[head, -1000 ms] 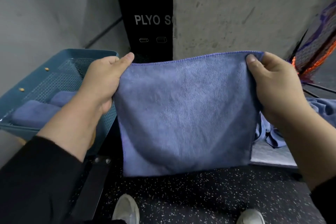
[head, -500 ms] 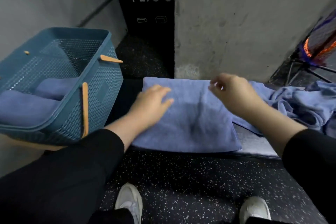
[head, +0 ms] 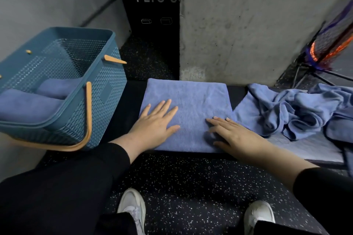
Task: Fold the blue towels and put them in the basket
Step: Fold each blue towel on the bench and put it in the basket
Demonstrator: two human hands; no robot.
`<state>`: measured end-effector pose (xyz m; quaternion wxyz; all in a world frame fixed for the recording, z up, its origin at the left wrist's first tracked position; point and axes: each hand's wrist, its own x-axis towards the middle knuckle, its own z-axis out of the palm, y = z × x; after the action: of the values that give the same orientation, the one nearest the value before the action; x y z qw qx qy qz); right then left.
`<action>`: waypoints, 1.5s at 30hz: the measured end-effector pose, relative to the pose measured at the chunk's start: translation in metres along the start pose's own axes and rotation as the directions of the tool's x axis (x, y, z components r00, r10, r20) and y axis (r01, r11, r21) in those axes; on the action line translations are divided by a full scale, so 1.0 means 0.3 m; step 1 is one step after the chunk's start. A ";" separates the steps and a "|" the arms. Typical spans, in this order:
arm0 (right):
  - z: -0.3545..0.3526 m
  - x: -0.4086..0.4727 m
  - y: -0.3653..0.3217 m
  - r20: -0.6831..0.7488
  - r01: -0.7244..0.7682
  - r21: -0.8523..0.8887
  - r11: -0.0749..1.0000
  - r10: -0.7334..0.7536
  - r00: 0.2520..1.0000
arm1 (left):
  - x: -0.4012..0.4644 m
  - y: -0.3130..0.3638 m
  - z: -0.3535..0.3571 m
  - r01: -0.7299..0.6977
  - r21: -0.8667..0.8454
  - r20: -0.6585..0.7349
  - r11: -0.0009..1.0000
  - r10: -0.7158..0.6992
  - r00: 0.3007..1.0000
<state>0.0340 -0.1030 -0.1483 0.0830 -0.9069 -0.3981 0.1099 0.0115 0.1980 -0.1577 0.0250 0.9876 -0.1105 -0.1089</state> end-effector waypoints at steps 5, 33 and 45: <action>-0.004 -0.066 0.037 -0.065 0.091 0.000 0.996 -0.091 0.994 | -0.073 -0.040 0.018 0.097 -0.120 -0.014 0.988 -0.099 0.995; -0.118 -0.082 -0.008 -0.125 -0.290 0.272 0.918 0.333 0.935 | -0.240 -0.080 -0.078 0.128 -0.545 -0.210 0.829 -0.283 0.936; -0.242 -0.082 0.020 -0.016 -0.358 0.670 0.651 0.494 0.869 | -0.226 -0.086 -0.189 0.064 -0.749 -0.095 0.659 -0.203 0.974</action>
<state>0.0412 -0.1298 -0.0767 0.4012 -0.8952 -0.0997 0.1664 -0.0351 0.2396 -0.0900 0.4252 0.9029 0.0191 -0.0610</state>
